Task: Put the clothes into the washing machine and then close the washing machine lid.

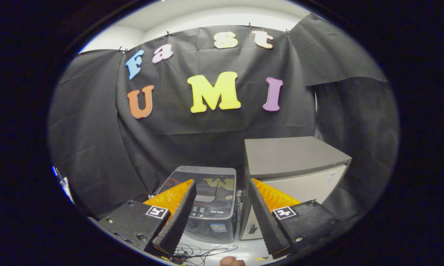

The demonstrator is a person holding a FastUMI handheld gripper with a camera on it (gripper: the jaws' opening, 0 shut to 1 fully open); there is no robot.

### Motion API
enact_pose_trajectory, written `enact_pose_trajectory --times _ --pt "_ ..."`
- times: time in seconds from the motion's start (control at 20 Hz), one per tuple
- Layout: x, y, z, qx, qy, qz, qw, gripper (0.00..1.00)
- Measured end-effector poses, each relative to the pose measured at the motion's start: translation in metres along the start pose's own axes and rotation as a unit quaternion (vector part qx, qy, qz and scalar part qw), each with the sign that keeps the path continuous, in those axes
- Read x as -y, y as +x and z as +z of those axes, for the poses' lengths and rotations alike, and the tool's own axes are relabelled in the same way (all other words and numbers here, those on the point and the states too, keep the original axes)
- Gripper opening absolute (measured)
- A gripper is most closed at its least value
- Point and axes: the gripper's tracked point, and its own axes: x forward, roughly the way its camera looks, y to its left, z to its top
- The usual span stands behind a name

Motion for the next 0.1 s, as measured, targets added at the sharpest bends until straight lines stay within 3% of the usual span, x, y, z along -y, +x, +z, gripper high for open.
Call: enact_pose_trajectory --times 0.1 --pt "0.0117 -0.0126 -0.0089 0.002 -0.001 -0.011 1.000 0.89"
